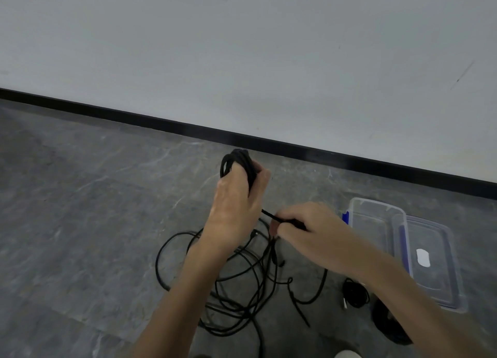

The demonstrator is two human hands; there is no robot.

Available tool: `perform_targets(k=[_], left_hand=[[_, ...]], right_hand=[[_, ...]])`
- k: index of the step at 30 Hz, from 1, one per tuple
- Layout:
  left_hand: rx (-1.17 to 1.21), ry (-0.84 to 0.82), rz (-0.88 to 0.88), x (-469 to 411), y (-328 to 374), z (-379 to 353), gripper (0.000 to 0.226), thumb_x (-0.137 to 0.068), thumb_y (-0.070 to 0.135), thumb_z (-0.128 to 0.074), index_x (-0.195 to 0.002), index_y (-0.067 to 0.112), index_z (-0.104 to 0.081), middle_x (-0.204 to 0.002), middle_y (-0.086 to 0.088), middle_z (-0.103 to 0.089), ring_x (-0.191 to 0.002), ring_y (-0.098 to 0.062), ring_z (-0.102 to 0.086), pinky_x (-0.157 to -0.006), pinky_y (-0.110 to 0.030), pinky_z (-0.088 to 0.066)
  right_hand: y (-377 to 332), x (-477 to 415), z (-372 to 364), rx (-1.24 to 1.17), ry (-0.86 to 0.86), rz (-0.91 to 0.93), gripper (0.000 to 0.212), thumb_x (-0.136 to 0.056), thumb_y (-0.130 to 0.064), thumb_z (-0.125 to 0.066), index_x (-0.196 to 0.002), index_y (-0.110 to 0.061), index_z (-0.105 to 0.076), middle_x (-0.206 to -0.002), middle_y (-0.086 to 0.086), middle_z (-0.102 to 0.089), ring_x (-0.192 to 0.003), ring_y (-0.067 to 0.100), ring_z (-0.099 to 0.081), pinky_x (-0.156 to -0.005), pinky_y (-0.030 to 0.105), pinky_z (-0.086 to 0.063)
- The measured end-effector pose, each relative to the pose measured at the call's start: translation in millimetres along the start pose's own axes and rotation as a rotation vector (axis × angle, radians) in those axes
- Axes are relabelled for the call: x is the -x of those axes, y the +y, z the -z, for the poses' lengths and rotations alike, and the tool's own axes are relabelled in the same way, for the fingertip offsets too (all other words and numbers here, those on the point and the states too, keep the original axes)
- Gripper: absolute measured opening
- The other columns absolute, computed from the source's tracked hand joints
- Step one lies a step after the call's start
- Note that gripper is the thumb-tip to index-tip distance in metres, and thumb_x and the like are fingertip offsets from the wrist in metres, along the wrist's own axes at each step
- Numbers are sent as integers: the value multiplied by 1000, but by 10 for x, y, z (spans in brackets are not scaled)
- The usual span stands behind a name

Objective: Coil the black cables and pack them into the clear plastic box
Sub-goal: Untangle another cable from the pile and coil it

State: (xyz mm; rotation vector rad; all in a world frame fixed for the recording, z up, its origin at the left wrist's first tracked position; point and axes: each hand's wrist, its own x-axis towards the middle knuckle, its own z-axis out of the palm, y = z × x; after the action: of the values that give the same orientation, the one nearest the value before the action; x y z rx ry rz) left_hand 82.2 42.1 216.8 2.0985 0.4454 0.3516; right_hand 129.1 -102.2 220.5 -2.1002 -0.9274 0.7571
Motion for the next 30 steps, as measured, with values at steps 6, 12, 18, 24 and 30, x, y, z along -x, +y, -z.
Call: perform_targets(k=[6, 12, 18, 24, 30], left_hand=[[-123, -165, -7, -5, -35, -8, 21, -98, 35, -50, -100, 15, -55, -75, 12, -51, -61, 3, -51, -53, -5, -38], [-80, -342, 6, 15, -56, -47, 45, -98, 47, -38, -65, 16, -43, -55, 9, -46, -44, 0, -44, -46, -13, -33], [56, -573, -22, 48, -70, 25, 73, -92, 68, -25, -76, 5, -58, -57, 14, -53, -54, -2, -48, -59, -16, -39], [191, -562, -54, 27, 6, 120, 54, -97, 45, -33, -94, 0, -62, -85, -20, -59, -80, -31, -55, -73, -37, -46], [136, -515, -44, 3, -40, 92, 56, -85, 65, -44, -92, 11, -61, -80, -24, -55, -71, -37, -52, -64, -49, -44]], right_hand=[[-30, 32, 95, -25, 168, 90, 23, -85, -13, -54, -75, 0, -70, -52, 9, -55, -41, 6, -40, -42, 13, -29], [-26, 43, 106, -11, 260, 145, 17, -85, -7, -60, -78, -8, -75, -57, -7, -66, -48, 7, -55, -45, 17, -39], [-41, 61, 166, -261, 248, 71, 15, -85, -15, -65, -92, -21, -54, -50, -9, -60, -41, 2, -46, -45, 17, -37], [-40, 76, 242, -317, 339, -2, 34, -70, -30, -81, -86, -19, -53, -52, -11, -52, -49, 3, -47, -51, 18, -43], [-16, 52, 212, -313, 430, -29, 34, -66, -40, -76, -86, -22, -55, -60, -12, -59, -60, 14, -55, -58, 36, -50]])
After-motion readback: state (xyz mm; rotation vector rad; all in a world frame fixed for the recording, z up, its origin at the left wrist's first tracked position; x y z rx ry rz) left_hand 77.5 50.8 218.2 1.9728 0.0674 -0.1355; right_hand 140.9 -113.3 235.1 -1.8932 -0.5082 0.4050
